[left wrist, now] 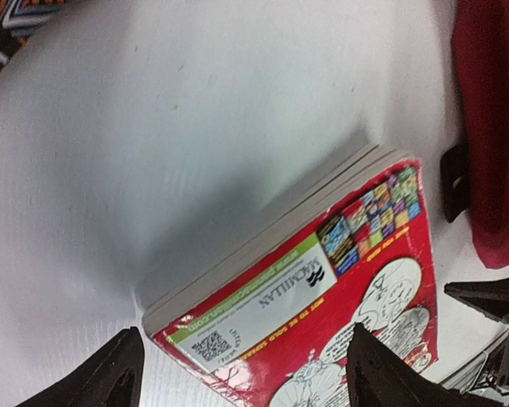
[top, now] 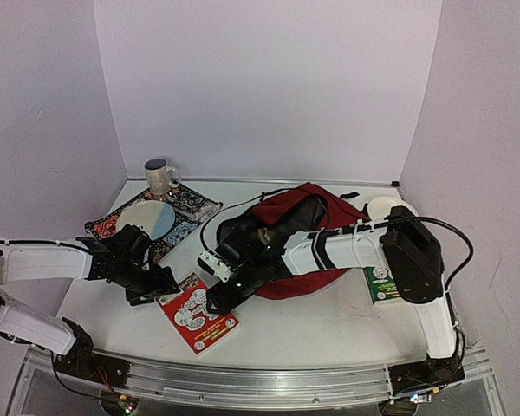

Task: Pack the student bag
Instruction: Grab the book from the center of the board.

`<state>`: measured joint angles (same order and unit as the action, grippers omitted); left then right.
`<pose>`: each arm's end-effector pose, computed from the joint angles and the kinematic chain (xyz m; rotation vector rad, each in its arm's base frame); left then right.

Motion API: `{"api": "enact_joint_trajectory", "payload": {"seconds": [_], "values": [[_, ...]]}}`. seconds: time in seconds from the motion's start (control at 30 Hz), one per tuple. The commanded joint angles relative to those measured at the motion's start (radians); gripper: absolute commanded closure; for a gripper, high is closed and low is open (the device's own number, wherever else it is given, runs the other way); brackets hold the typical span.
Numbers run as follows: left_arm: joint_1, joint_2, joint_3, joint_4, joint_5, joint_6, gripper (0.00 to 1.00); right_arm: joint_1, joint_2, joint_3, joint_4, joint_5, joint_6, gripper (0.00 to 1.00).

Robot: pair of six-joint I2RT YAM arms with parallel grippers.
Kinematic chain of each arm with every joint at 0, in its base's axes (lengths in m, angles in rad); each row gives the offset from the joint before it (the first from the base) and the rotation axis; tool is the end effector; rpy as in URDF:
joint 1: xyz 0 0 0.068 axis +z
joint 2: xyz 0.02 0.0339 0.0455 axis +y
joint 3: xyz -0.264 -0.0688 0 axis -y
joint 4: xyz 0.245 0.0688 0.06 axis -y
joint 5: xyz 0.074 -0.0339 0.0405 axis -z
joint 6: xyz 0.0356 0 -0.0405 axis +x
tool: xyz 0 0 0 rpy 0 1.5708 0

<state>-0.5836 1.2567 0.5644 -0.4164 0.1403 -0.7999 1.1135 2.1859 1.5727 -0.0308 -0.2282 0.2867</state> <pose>0.1759 -0.1221 0.1566 -0.2578 2.8061 -0.5753 0.2109 0.4469 0.1719 -1.0855 2.1338 0.9790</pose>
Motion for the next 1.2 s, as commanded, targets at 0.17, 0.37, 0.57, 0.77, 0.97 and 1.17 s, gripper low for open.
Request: {"api": "enact_joint_trajectory", "payload": {"seconds": [0.17, 0.37, 0.57, 0.77, 0.97, 1.17], "values": [[-0.069, 0.027, -0.018, 0.067, 0.089, -0.042, 0.23, -0.014, 0.095, 0.090, -0.040, -0.095, 0.031, 0.39], [-0.128, 0.127, 0.008, 0.229, 0.126, -0.085, 0.29, -0.022, 0.112, 0.122, -0.034, -0.152, 0.031, 0.48], [-0.137, 0.128, 0.028, 0.314, 0.113, -0.107, 0.30, -0.047, 0.065, 0.107, 0.002, -0.195, 0.064, 0.59], [-0.137, 0.132, 0.038, 0.324, 0.067, -0.105, 0.30, -0.056, 0.001, 0.088, 0.047, -0.253, 0.084, 0.62], [-0.137, 0.155, 0.055, 0.325, 0.023, -0.089, 0.30, -0.056, -0.032, 0.080, 0.055, -0.275, 0.088, 0.63], [-0.137, 0.171, 0.078, 0.335, 0.012, -0.080, 0.30, -0.058, -0.033, 0.075, 0.058, -0.268, 0.107, 0.63]]}}
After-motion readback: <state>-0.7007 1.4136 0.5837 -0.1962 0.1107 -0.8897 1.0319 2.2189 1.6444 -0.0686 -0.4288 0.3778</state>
